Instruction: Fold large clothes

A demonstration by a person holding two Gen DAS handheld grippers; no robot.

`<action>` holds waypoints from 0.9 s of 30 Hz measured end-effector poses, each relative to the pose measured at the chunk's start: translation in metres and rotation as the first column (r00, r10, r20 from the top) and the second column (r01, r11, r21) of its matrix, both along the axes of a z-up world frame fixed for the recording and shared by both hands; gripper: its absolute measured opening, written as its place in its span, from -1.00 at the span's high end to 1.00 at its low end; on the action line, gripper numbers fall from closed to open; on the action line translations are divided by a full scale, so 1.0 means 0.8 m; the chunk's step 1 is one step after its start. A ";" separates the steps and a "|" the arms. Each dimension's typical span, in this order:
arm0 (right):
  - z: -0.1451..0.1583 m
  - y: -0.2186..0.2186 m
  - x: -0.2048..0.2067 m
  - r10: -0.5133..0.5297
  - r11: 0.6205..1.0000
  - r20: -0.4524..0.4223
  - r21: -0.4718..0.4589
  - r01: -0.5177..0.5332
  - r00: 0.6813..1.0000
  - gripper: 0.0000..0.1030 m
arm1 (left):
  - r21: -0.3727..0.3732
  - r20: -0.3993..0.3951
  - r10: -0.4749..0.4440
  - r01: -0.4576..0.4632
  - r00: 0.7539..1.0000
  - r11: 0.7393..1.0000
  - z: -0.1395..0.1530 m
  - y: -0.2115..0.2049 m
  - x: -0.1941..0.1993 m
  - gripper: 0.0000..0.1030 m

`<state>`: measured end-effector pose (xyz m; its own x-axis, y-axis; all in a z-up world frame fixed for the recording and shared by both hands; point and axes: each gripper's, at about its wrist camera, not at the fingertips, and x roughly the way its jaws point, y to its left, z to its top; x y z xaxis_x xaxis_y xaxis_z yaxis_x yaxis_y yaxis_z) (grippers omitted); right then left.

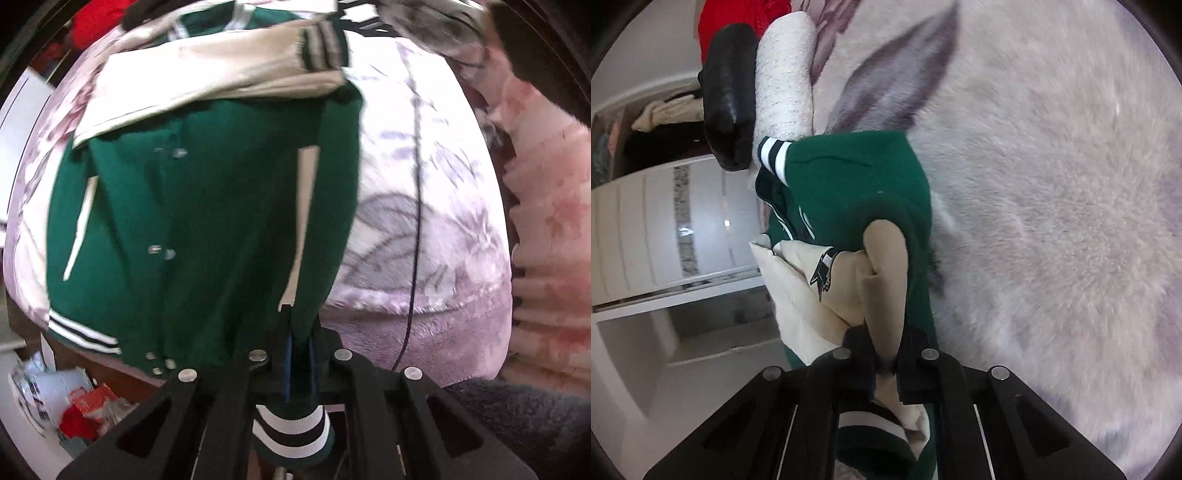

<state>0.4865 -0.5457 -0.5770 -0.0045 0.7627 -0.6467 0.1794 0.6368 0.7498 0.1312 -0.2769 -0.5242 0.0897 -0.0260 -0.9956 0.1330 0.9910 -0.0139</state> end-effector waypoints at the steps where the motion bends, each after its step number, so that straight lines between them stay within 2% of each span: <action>1: 0.018 0.009 0.004 0.019 1.000 0.013 -0.024 -0.019 1.000 0.87 | -0.010 0.010 0.036 -0.036 0.999 0.999 0.009 0.016 0.003 0.92; 5: 0.087 0.057 0.019 0.084 0.994 0.048 -0.074 -0.080 0.995 0.88 | -0.033 0.062 0.128 -0.126 0.990 0.991 0.043 0.073 0.002 0.92; 8: 0.138 0.113 0.036 0.136 0.985 0.069 -0.120 -0.128 0.988 0.88 | -0.058 0.091 0.172 -0.167 0.981 0.984 0.059 0.116 -0.002 0.92; 12: 0.183 0.211 0.057 0.180 0.969 0.070 -0.182 -0.165 0.981 0.88 | -0.106 0.121 0.243 -0.231 0.962 0.967 0.075 0.185 -0.001 0.92; 15: 0.209 0.319 0.074 0.233 0.949 0.084 -0.235 -0.209 0.969 0.88 | -0.147 0.151 0.313 -0.292 0.938 0.945 0.082 0.248 -0.003 0.92; 20: 0.204 0.490 0.092 0.308 0.910 0.077 -0.314 -0.270 0.948 0.88 | -0.217 0.120 0.442 -0.411 0.889 0.886 0.055 0.371 -0.009 0.92; 24: 0.159 0.639 0.109 0.382 0.846 0.031 -0.415 -0.336 0.924 0.88 | -0.268 0.083 0.524 -0.487 0.848 0.831 0.014 0.464 -0.008 0.92; 27: 0.119 0.712 0.115 0.410 0.791 -0.002 -0.497 -0.357 0.912 0.88 | -0.302 0.047 0.556 -0.519 0.830 0.800 -0.025 0.514 -0.004 0.92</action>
<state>0.5788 0.0239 -0.4817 -0.1454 0.3076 -0.9403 -0.2149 0.9179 0.3336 0.1283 0.1347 -0.5443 0.2924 -0.1961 -0.9360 -0.4010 0.8634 -0.3062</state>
